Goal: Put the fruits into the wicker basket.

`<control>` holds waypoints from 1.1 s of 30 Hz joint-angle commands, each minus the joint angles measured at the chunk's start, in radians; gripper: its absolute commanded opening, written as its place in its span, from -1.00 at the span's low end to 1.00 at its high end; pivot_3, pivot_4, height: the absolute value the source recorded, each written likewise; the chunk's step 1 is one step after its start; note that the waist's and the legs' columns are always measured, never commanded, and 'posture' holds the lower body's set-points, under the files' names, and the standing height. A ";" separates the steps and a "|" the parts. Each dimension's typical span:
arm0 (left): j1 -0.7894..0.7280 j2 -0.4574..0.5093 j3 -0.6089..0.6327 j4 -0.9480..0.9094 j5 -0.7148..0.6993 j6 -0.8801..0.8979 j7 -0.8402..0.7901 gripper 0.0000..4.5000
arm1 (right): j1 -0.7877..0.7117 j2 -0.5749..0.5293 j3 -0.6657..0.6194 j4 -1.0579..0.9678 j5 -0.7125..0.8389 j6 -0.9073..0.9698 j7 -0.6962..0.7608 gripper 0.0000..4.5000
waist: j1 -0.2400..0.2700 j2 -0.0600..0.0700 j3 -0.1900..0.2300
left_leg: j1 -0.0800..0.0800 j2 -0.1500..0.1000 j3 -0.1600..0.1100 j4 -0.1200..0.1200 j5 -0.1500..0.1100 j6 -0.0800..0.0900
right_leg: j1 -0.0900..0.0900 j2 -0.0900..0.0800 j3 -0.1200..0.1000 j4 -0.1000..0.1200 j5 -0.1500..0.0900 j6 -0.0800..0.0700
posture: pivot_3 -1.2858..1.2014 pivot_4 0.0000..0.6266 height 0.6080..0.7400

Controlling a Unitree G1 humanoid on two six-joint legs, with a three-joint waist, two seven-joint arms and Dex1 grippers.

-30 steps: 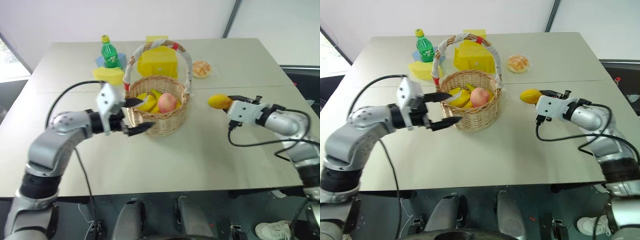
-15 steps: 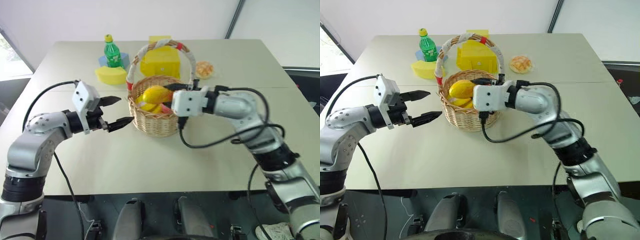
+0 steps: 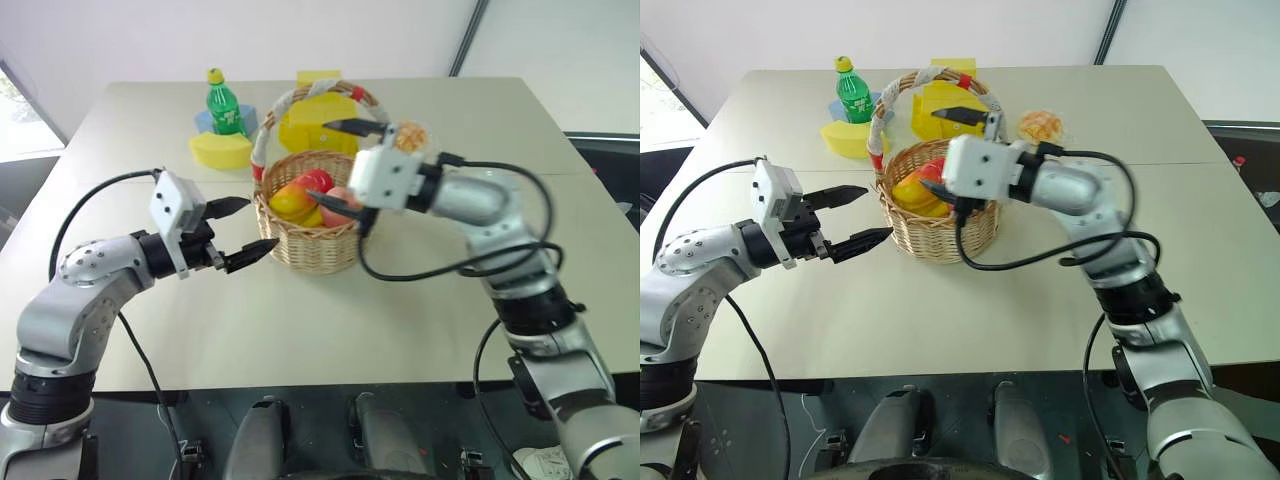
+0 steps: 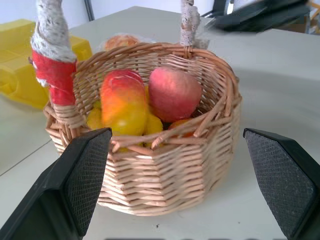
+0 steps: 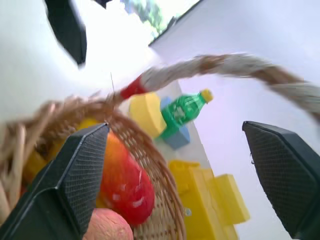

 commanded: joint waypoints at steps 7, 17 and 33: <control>-0.043 -0.005 -0.011 -0.001 -0.017 -0.012 -0.010 1.00 | 0.183 0.093 -0.201 -0.029 0.206 0.285 -0.210 0.98 | -0.011 0.000 0.000 | 0.004 0.000 0.001 0.000 0.000 0.000 | 0.002 0.002 0.001 0.001 0.000 0.000 | 0.03 -0.52 1.00; -0.052 -0.033 -0.022 -0.046 -0.033 0.007 0.017 1.00 | 0.028 0.251 -0.183 0.353 0.123 0.140 -0.364 0.41 | -0.007 0.001 0.000 | 0.002 0.000 0.002 0.000 0.000 0.000 | 0.000 0.003 0.001 0.001 0.000 0.000 | 0.03 -0.52 1.00; -0.079 -0.069 -0.063 -0.012 -0.014 -0.018 -0.008 1.00 | 0.096 0.124 -0.371 0.247 0.152 0.148 -0.467 -0.99 | 0.003 0.001 0.000 | 0.001 -0.001 0.001 0.000 0.000 0.000 | 0.000 0.001 0.001 0.000 0.000 0.000 | 0.03 -0.52 1.00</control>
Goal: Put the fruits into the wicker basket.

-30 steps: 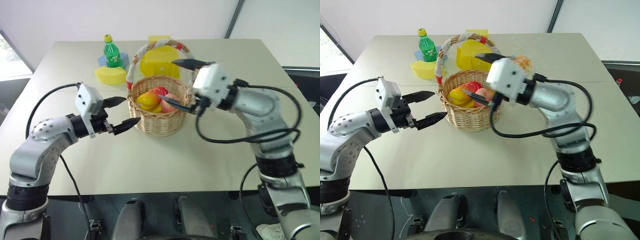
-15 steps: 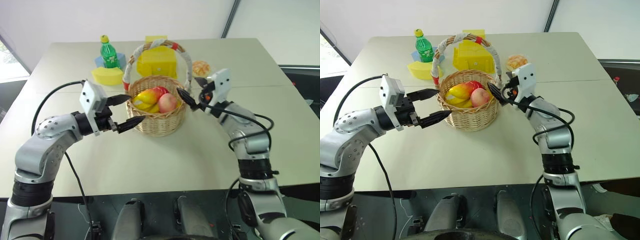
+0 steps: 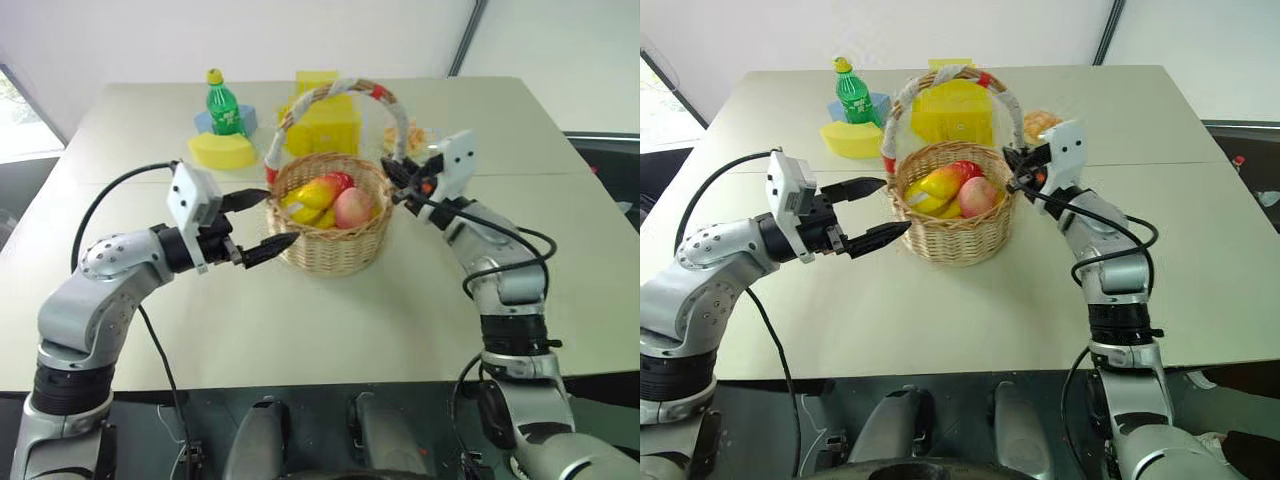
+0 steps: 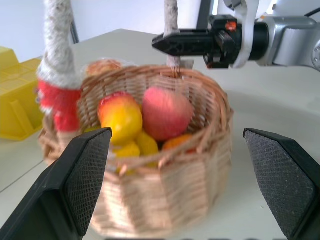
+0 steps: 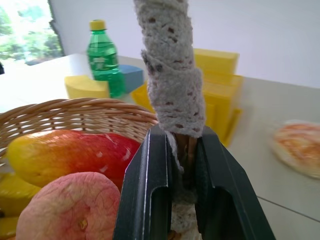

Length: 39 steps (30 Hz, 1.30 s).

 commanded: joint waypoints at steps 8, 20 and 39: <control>-0.071 -0.028 -0.048 0.060 0.013 -0.058 -0.044 1.00 | 0.019 -0.205 -0.306 0.135 -0.072 -0.124 -0.212 -0.99 | -0.010 0.000 0.000 | 0.000 -0.001 0.001 0.000 0.000 0.000 | 0.000 0.002 0.000 -0.001 0.000 0.000 | 0.03 -0.52 1.00; -0.100 -0.038 -0.057 0.099 0.018 -0.068 -0.068 1.00 | 0.087 -0.223 -0.355 0.137 -0.070 -0.170 -0.266 0.36 | -0.027 0.002 0.001 | 0.001 0.001 0.002 -0.001 0.000 0.000 | 0.000 0.003 0.002 0.000 0.000 0.000 | 0.03 -0.52 1.00; 0.059 0.063 0.072 0.276 0.083 -0.102 -0.048 1.00 | 0.556 -0.318 -0.208 -0.430 0.149 -0.068 0.191 0.80 | -0.033 0.003 0.000 | 0.004 0.002 0.000 -0.001 0.000 0.001 | 0.003 0.005 0.001 -0.001 0.000 0.000 | 0.03 -0.52 1.00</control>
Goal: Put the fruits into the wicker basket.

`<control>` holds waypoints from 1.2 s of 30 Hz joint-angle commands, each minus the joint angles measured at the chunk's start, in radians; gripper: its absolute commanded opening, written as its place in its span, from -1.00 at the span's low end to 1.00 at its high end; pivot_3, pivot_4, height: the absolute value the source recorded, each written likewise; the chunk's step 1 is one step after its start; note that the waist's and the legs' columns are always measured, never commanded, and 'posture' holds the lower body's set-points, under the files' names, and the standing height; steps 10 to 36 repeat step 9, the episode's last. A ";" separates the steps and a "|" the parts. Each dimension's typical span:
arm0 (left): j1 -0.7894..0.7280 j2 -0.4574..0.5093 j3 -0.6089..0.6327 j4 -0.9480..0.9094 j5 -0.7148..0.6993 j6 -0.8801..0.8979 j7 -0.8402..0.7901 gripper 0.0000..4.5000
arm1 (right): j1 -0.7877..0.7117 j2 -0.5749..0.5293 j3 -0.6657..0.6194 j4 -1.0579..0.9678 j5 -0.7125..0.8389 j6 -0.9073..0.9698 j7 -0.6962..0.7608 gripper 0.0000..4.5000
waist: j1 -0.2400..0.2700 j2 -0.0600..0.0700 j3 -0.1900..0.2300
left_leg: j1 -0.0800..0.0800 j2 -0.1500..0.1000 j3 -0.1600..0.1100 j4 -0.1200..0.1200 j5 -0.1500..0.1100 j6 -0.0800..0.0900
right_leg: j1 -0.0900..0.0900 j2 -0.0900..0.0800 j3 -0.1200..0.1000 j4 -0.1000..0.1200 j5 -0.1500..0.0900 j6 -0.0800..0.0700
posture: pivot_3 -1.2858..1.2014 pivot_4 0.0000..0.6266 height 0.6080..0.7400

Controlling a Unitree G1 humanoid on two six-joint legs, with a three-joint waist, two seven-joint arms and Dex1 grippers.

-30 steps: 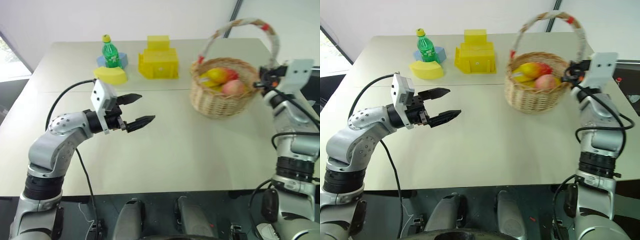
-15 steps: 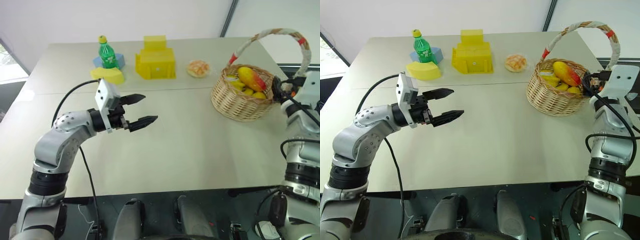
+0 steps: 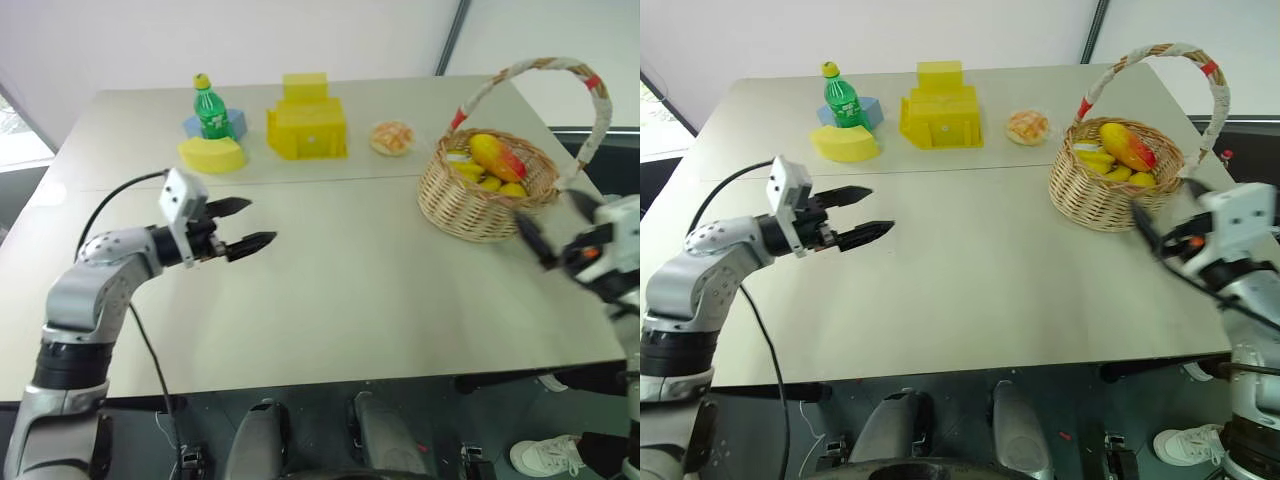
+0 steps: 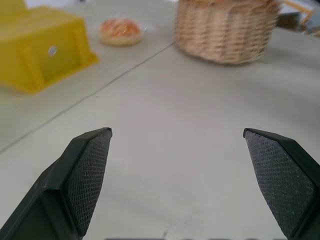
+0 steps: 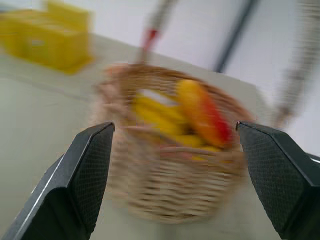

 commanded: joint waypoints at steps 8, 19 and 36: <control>0.189 0.001 0.159 -0.094 -0.011 -0.029 0.085 1.00 | -0.142 0.021 0.209 0.080 -0.038 -0.038 0.080 0.80 | 0.029 -0.001 0.000 | -0.002 -0.001 0.000 0.000 0.000 0.000 | 0.000 -0.005 -0.001 -0.001 0.000 0.000 | 0.03 -0.52 1.00; 0.197 -0.001 0.168 -0.104 -0.017 -0.028 0.088 1.00 | -0.148 0.021 0.212 0.092 -0.041 -0.044 0.086 0.80 | 0.029 -0.001 0.000 | -0.002 -0.001 -0.001 0.000 0.000 0.000 | 0.000 -0.005 -0.001 -0.001 0.000 0.000 | 0.03 -0.52 1.00; 0.197 -0.001 0.168 -0.104 -0.017 -0.028 0.088 1.00 | -0.148 0.021 0.212 0.092 -0.041 -0.044 0.086 0.80 | 0.029 -0.001 0.000 | -0.002 -0.001 -0.001 0.000 0.000 0.000 | 0.000 -0.005 -0.001 -0.001 0.000 0.000 | 0.03 -0.52 1.00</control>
